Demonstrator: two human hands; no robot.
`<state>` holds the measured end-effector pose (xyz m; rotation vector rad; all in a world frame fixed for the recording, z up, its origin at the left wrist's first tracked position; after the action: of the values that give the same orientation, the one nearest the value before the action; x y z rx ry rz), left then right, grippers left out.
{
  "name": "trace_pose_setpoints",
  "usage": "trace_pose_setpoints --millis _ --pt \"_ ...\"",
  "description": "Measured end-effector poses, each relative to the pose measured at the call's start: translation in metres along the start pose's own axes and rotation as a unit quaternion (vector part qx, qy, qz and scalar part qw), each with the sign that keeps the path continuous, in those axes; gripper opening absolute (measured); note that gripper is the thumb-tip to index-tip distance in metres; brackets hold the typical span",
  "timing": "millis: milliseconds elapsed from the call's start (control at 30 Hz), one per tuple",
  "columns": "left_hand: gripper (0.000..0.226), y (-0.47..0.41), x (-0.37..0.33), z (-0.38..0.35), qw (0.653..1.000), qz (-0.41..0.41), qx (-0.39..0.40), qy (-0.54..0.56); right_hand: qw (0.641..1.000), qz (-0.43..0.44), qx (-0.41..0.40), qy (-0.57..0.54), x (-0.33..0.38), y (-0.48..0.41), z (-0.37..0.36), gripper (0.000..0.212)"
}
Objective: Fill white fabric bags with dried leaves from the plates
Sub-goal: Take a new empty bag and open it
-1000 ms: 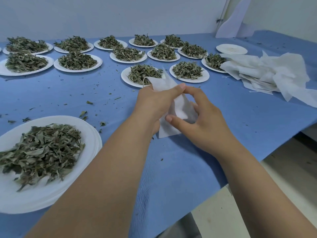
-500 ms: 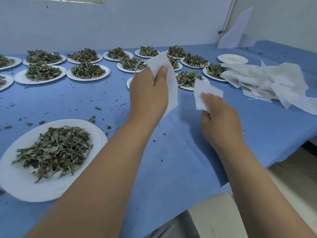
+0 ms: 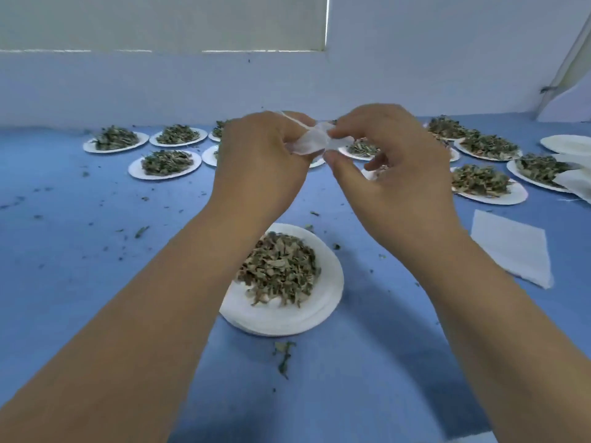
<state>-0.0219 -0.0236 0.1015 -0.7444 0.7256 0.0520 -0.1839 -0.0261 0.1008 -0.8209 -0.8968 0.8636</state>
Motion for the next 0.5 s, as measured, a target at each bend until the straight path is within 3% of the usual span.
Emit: trace_pose_setpoints --millis 133,267,433,500 --pt "0.046 0.007 0.032 0.052 0.998 0.03 -0.045 0.021 0.998 0.052 0.029 0.006 0.028 -0.026 -0.051 0.009" --pt "0.019 0.008 0.079 0.079 0.992 0.12 -0.045 -0.007 0.998 0.012 0.041 -0.055 0.037 -0.037 -0.087 0.005" --pt "0.055 0.027 0.153 0.083 0.956 0.293 -0.003 -0.014 0.987 -0.006 0.154 -0.034 0.035 -0.053 -0.121 0.005" --pt "0.085 0.037 0.174 0.076 0.932 0.357 0.062 -0.015 0.976 0.003 0.217 -0.009 0.035 -0.059 -0.132 0.009"
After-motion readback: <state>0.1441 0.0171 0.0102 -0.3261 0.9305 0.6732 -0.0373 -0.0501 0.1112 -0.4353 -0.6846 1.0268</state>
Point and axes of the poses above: each hand's wrist, its own y-axis away from the middle knuckle, its own z-axis out of the back of the hand, x = y × z, the point moved 6 cm from there along -y, towards the middle knuckle, and after that the axes turned 9 degrees about z, right-handed, at the moved point
